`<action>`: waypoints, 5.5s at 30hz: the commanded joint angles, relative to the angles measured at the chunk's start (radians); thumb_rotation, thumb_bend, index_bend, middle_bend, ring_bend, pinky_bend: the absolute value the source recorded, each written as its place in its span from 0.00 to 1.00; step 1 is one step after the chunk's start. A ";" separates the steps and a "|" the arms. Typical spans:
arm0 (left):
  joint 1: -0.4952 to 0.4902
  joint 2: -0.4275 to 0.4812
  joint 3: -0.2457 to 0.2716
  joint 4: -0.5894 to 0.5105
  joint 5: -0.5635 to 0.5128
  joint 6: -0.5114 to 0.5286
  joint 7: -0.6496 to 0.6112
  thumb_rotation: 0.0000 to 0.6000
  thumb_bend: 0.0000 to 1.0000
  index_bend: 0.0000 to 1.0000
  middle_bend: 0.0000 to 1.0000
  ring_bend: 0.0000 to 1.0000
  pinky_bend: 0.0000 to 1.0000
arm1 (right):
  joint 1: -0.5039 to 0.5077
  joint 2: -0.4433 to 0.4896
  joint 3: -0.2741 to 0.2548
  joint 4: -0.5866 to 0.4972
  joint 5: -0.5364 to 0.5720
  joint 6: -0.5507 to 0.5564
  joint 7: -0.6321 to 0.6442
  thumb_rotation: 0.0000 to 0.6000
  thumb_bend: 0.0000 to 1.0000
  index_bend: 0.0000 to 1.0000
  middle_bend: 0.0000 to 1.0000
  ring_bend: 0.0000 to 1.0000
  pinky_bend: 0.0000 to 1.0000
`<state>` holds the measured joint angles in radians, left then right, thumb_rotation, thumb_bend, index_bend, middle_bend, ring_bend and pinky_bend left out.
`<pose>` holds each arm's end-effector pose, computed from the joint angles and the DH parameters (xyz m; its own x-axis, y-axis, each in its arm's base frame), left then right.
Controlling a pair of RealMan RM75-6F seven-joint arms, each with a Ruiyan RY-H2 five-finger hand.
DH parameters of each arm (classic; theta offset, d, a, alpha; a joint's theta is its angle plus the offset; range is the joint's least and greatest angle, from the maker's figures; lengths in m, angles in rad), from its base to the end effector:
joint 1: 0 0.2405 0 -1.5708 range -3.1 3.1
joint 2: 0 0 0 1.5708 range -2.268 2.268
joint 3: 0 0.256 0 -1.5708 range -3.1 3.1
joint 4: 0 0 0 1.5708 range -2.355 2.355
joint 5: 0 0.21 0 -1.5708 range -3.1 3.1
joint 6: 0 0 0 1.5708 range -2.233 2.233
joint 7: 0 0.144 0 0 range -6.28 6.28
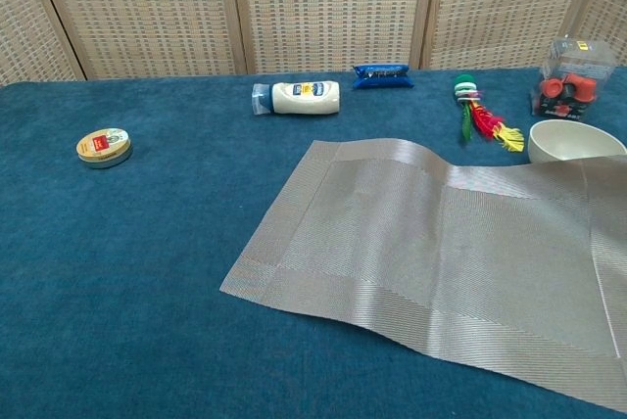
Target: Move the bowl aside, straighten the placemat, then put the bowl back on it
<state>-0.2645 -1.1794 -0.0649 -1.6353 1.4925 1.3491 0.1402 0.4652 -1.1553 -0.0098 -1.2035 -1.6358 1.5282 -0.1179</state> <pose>-0.2692 0.2339 0.1217 0.4589 0.0461 0.8873 0.8769 -0.1843 -0.4439 -0.2766 -0.2972 0.1827 0.7207 0.3134 0.6183 -0.5206 -0.3442 0.7813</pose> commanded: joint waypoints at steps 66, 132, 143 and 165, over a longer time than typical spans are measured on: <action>-0.589 -0.610 0.103 0.694 0.307 -0.314 -0.169 1.00 0.24 0.29 0.00 0.00 0.00 | -0.290 -0.068 0.070 -0.172 0.077 0.060 0.130 1.00 0.00 0.03 0.00 0.00 0.00; -0.494 -0.550 0.149 0.686 0.223 -0.192 -0.157 1.00 0.51 0.79 0.00 0.00 0.00 | -0.328 -0.031 0.089 -0.222 0.001 0.114 0.170 1.00 0.00 0.08 0.00 0.00 0.00; -0.359 -0.397 0.273 0.595 0.270 -0.085 -0.101 1.00 0.51 0.80 0.00 0.00 0.00 | -0.336 -0.024 0.079 -0.238 -0.030 0.136 0.168 1.00 0.00 0.09 0.00 0.00 0.00; -0.350 -0.221 0.378 0.197 0.384 -0.186 0.062 1.00 0.52 0.80 0.00 0.00 0.00 | -0.344 -0.023 0.080 -0.250 -0.043 0.144 0.144 1.00 0.00 0.12 0.00 0.00 0.00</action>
<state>-0.6127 -1.3996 0.3153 -1.4356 1.8725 1.1682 0.1932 0.1215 -1.1783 0.0704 -1.4537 -1.6783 1.6723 0.0259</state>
